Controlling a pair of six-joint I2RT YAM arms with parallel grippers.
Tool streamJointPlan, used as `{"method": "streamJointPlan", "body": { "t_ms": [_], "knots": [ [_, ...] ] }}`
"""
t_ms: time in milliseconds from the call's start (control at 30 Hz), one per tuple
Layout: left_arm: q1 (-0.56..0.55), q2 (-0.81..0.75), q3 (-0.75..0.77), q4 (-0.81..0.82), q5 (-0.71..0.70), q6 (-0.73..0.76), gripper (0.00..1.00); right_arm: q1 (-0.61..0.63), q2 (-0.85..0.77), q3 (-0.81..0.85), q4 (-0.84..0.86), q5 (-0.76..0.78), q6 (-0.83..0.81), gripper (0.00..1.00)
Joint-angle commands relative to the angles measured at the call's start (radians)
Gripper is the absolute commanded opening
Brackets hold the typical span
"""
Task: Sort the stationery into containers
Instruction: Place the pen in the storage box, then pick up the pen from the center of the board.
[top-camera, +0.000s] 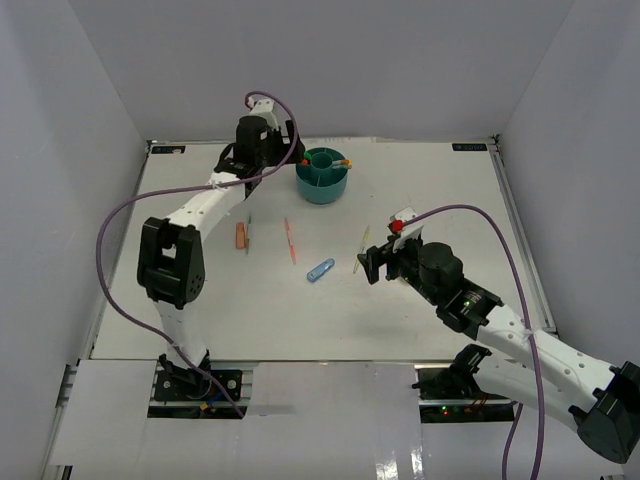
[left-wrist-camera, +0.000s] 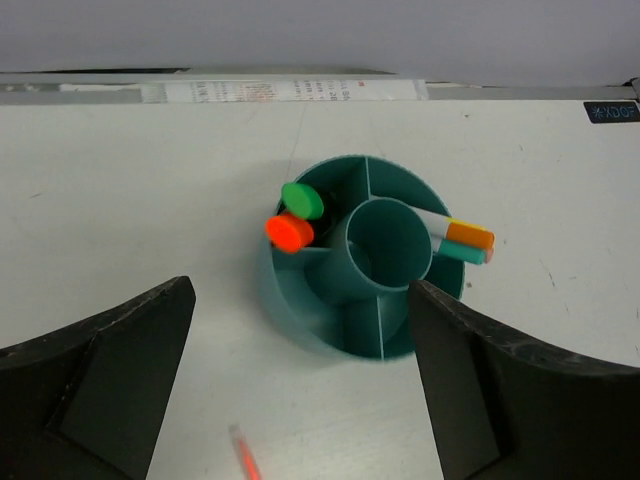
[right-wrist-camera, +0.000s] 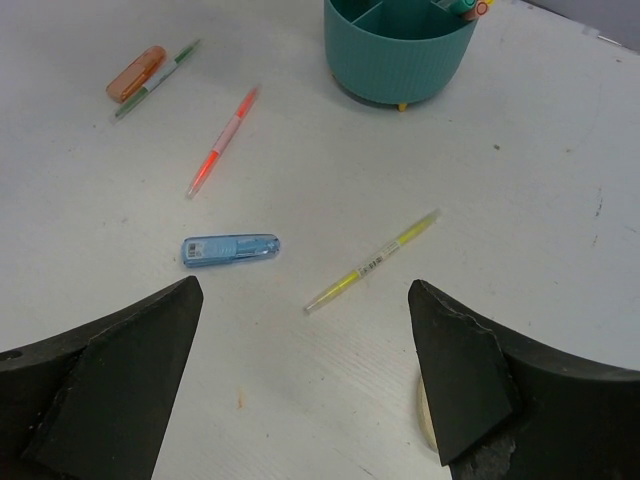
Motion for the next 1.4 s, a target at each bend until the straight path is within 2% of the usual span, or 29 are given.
{"method": "streamJointPlan", "body": {
  "t_ms": [0, 33, 133, 267, 333, 567, 633, 800, 1033, 1200, 1367],
  "knots": [
    [0.005, -0.185, -0.039, -0.204, -0.115, -0.007, 0.98, 0.001, -0.018, 0.001, 0.001, 0.033, 0.013, 0.90],
    [0.008, -0.202, -0.071, -0.246, -0.166, -0.022, 0.98, -0.001, -0.016, 0.001, 0.001, 0.032, 0.016, 0.90],
    [0.046, -0.264, -0.133, -0.367, -0.194, -0.056, 0.98, 0.001, -0.013, 0.000, -0.002, 0.021, 0.028, 0.90],
    [0.149, -0.302, -0.258, -0.459, -0.126, -0.111, 0.98, 0.001, -0.012, -0.003, -0.002, 0.009, 0.036, 0.90],
    [0.191, -0.307, -0.289, -0.472, -0.093, -0.124, 0.98, 0.001, -0.008, -0.005, -0.004, 0.004, 0.038, 0.90],
    [0.196, -0.270, -0.351, -0.481, -0.027, -0.118, 0.89, 0.001, -0.012, -0.014, -0.019, -0.010, 0.056, 0.90],
    [0.196, -0.258, -0.349, -0.482, -0.027, -0.115, 0.82, 0.001, -0.016, -0.019, -0.019, -0.011, 0.061, 0.90],
    [0.196, -0.222, -0.334, -0.489, 0.026, -0.119, 0.77, -0.001, -0.022, -0.031, -0.018, -0.010, 0.070, 0.90],
    [0.160, -0.129, -0.230, -0.508, 0.060, -0.122, 0.69, -0.001, -0.008, -0.031, -0.019, -0.013, 0.074, 0.90],
    [0.151, -0.043, -0.161, -0.527, 0.042, -0.124, 0.63, 0.001, -0.022, -0.040, -0.021, -0.002, 0.076, 0.90],
    [0.151, 0.006, -0.116, -0.559, -0.007, -0.122, 0.62, 0.001, -0.027, -0.051, -0.021, 0.003, 0.073, 0.90]
  ]
}}
